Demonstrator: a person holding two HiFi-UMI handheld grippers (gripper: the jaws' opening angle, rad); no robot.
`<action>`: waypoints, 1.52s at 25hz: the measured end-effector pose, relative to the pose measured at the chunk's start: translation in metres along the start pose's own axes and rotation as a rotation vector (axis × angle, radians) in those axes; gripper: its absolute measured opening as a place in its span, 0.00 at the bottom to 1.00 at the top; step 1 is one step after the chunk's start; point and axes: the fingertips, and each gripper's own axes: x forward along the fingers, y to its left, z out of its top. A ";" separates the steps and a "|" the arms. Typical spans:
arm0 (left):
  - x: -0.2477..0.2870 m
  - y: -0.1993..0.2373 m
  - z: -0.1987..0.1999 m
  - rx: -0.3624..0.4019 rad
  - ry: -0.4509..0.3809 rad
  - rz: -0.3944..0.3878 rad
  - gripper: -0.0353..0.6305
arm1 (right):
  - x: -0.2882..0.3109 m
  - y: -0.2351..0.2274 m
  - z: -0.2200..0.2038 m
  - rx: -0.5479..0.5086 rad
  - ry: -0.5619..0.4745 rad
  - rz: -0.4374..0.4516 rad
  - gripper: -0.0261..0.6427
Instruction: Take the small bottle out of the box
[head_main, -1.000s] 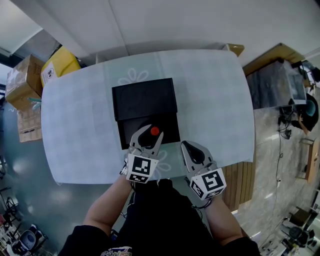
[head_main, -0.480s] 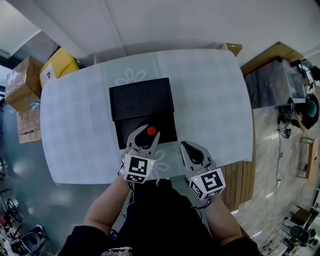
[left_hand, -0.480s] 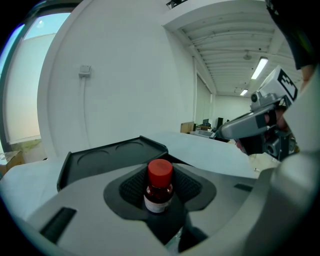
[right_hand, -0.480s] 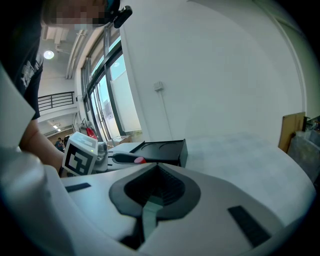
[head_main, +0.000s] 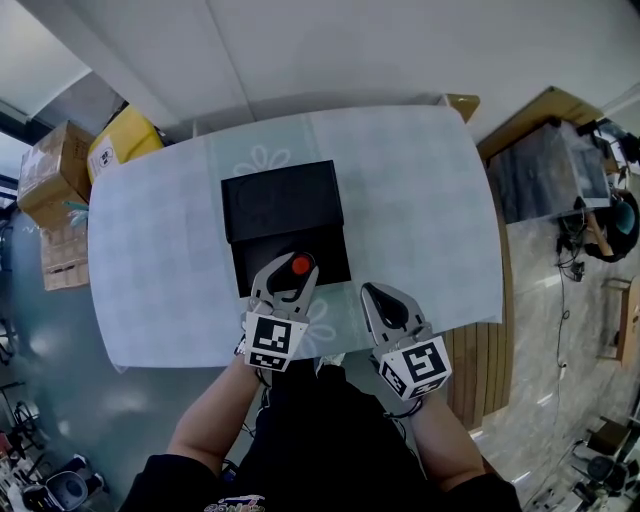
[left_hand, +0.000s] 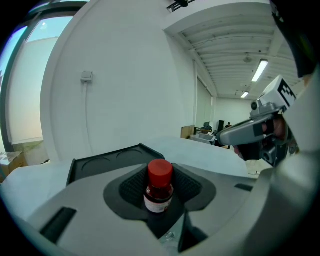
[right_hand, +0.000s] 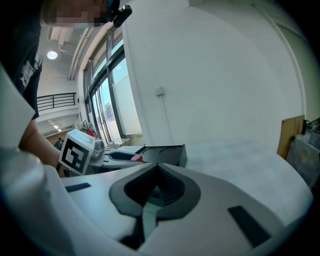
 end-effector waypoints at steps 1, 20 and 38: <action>-0.002 -0.001 0.002 -0.001 -0.003 0.002 0.29 | -0.002 0.001 0.001 -0.004 -0.005 0.001 0.07; -0.076 -0.047 0.039 -0.026 -0.067 0.035 0.29 | -0.055 0.025 0.031 -0.076 -0.117 0.036 0.07; -0.167 -0.088 0.031 -0.024 -0.066 0.088 0.29 | -0.088 0.074 0.027 -0.101 -0.139 0.133 0.07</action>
